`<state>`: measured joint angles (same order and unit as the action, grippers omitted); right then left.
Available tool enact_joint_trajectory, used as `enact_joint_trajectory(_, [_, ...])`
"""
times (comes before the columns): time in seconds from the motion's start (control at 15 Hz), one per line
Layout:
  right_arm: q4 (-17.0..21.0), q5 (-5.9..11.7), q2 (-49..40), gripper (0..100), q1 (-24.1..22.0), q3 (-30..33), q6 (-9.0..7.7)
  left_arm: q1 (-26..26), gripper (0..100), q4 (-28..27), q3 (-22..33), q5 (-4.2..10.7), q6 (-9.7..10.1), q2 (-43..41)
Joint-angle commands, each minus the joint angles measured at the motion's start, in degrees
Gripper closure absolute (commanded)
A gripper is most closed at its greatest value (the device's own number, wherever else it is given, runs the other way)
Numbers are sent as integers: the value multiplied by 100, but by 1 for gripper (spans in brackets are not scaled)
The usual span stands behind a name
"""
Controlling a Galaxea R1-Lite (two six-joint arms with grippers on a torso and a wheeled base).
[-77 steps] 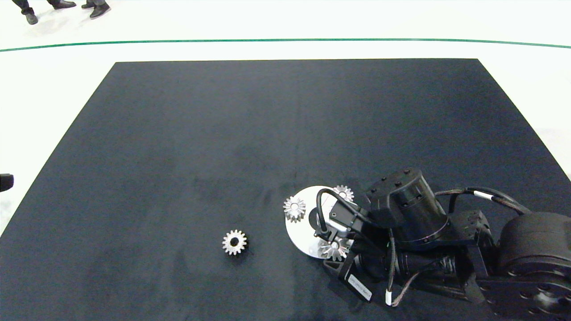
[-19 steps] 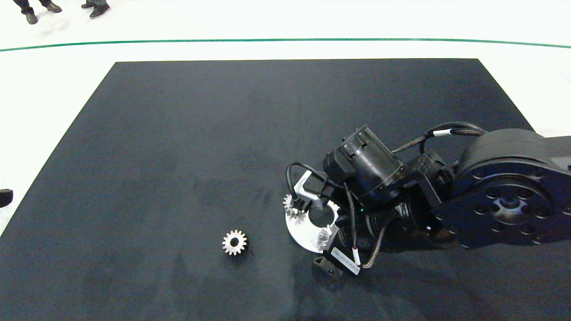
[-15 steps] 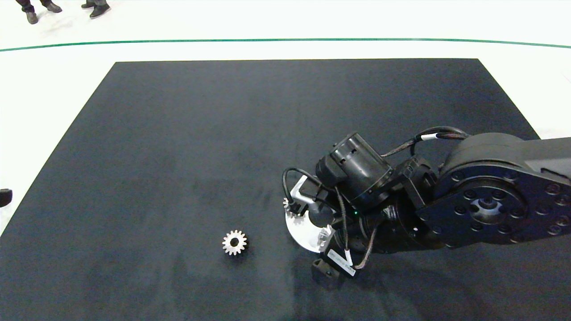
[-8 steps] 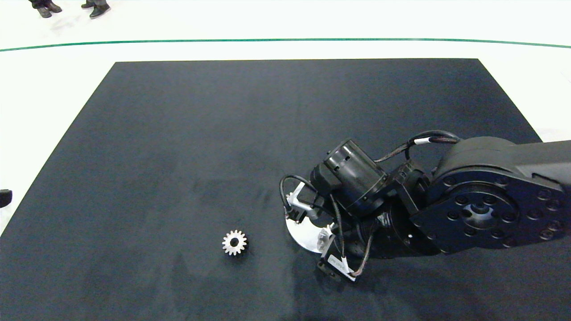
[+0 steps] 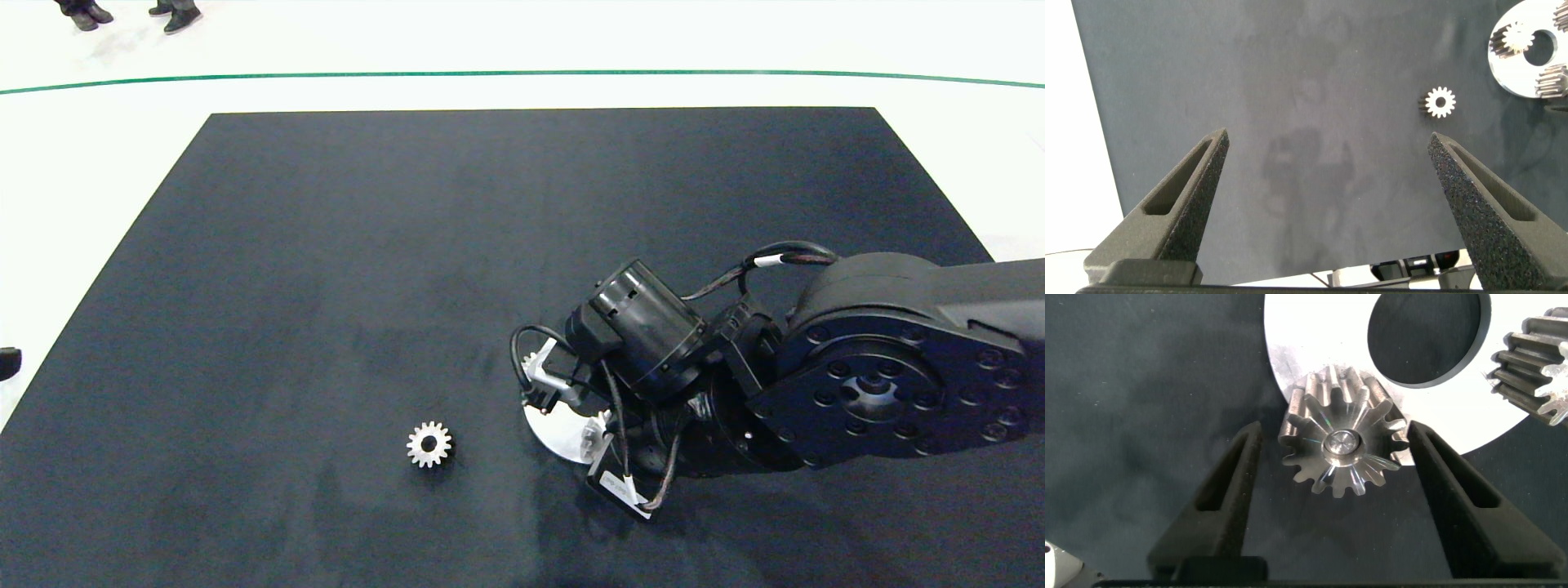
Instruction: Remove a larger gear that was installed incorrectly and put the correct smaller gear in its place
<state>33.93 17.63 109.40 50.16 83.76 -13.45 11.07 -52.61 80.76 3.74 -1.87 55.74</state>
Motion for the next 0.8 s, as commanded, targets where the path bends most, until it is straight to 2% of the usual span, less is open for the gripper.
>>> enact_joint_trajectory(0.07, [18,4,11,36,-15,0,-9,1,0,-30,1,4,-7,-10])
enact_joint_trajectory(0.4, [18,4,64,45,-24,0,0,1,0,-30,1,4,-42,-63])
enact_joint_trajectory(0.8, [9,4,64,45,-33,0,26,1,0,-30,-8,4,-42,-63])
